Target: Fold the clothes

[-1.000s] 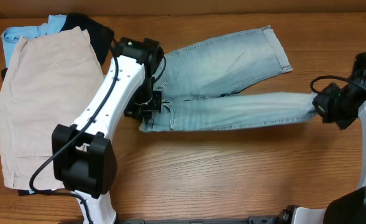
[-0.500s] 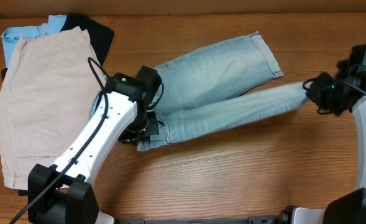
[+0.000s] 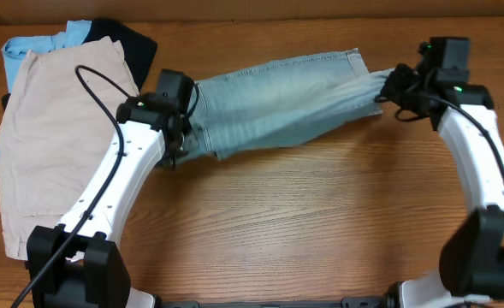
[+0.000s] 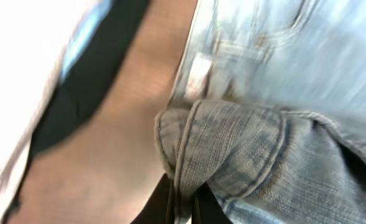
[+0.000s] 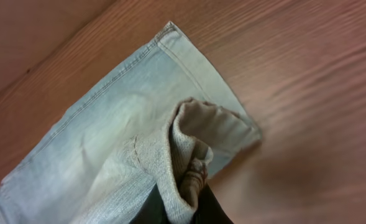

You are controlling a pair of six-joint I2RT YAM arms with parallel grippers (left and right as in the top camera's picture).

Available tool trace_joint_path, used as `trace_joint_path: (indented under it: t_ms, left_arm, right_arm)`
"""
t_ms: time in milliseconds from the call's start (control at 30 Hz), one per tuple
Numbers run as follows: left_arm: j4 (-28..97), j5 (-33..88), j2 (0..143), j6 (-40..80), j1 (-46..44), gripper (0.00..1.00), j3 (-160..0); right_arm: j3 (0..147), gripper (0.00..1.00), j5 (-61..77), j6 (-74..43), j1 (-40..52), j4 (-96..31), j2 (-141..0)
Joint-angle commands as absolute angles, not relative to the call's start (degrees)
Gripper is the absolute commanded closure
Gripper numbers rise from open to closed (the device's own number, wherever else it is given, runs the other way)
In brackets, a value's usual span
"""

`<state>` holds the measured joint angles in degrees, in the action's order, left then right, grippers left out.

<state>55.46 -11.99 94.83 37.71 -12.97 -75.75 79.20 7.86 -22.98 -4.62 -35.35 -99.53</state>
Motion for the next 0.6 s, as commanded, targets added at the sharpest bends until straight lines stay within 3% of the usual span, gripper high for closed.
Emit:
trace_joint_path:
  t_ms: [0, 200, 567]
  left_arm:
    - [48.7, -19.5, 94.6, 36.5, -12.4, 0.96, -75.5]
    - [34.6, -19.5, 97.4, 31.5, -12.4, 0.94, -75.5]
    - [23.6, -23.4, 106.8, 31.2, -12.1, 0.96, -75.5]
  right_arm:
    - [80.5, 0.96, 5.2, -25.4, -4.5, -32.9, -102.7]
    - [80.5, 0.96, 5.2, -25.7, -3.9, -29.8, -105.7]
    - [80.5, 0.96, 2.5, -25.5, -0.7, -23.0, -109.4]
